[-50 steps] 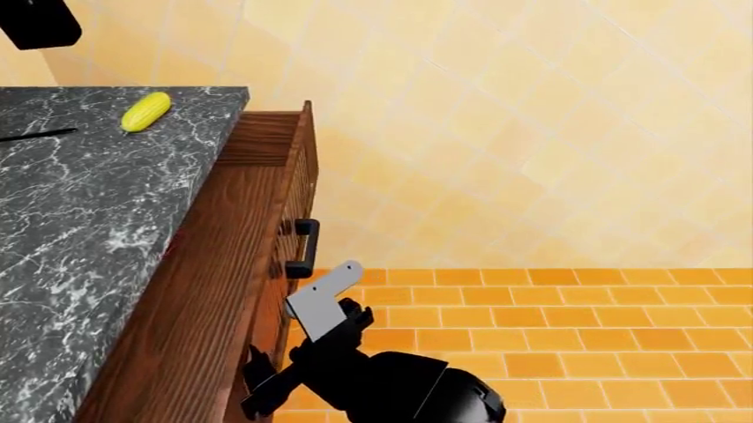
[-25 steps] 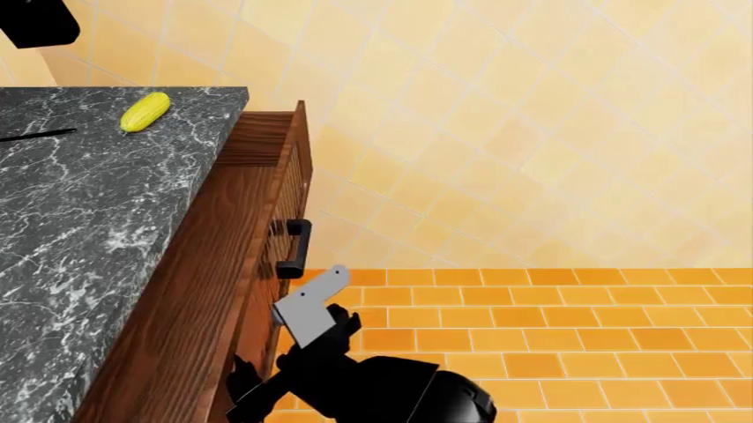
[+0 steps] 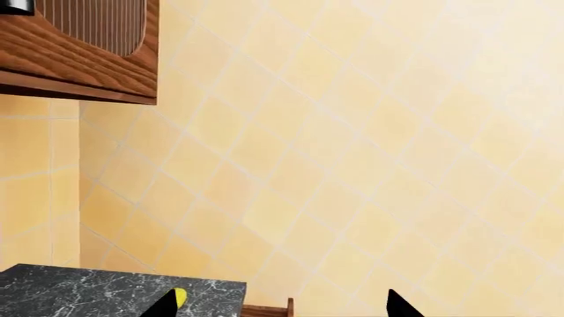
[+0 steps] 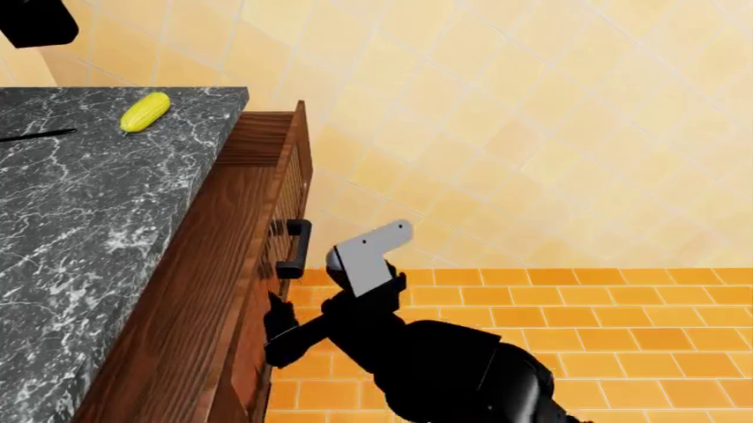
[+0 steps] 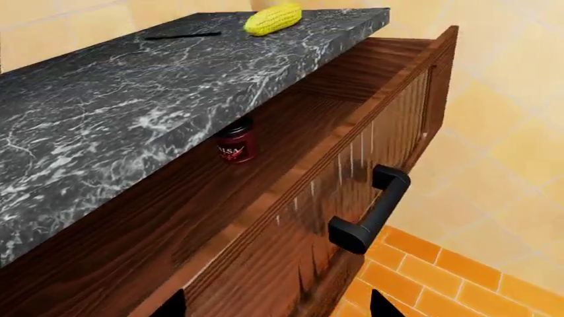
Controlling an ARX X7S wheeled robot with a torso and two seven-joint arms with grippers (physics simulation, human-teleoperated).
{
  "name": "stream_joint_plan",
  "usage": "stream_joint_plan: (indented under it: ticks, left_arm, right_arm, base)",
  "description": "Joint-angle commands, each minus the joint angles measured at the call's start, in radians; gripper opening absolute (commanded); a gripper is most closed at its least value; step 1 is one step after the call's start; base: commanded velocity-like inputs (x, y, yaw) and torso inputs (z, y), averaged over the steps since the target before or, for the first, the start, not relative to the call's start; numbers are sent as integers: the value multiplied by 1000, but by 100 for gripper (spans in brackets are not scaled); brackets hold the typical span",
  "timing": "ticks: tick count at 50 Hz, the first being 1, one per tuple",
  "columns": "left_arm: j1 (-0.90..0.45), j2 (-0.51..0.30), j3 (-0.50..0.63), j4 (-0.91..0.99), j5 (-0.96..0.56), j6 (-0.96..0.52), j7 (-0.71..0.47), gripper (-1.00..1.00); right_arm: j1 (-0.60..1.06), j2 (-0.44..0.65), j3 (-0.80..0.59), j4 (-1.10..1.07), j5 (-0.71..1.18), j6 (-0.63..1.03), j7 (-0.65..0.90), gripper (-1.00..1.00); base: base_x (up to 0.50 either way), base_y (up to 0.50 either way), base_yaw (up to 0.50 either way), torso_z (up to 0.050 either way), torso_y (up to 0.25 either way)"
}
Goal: Close the right drawer.
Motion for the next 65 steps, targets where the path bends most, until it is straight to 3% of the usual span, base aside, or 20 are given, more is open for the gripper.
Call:
stream_joint_plan:
  ticks: [1, 17, 24, 47, 65]
  left_arm:
    - [2, -1, 5, 0, 6, -1, 1, 100]
    - [3, 2, 15, -3, 25, -6, 0, 100]
    - [3, 7, 21, 1, 27, -6, -3, 100]
    - [10, 20, 41, 25, 34, -10, -15, 100]
    - [29, 26, 56, 38, 54, -9, -14, 100]
  right_arm:
    - [60, 129, 99, -138, 74, 49, 103, 100]
    - [157, 317, 275, -342, 266, 177, 359, 100]
    - [182, 392, 347, -393, 346, 192, 403, 100]
    - [221, 640, 546, -480, 564, 199, 491, 100]
    - [231, 754, 637, -522, 628, 183, 497, 100]
  base:
    - [0, 0, 0, 0, 0]
    - [0, 0, 0, 0, 0]
    - [0, 0, 0, 0, 0]
    - [0, 0, 0, 0, 0]
    - [0, 0, 0, 0, 0]
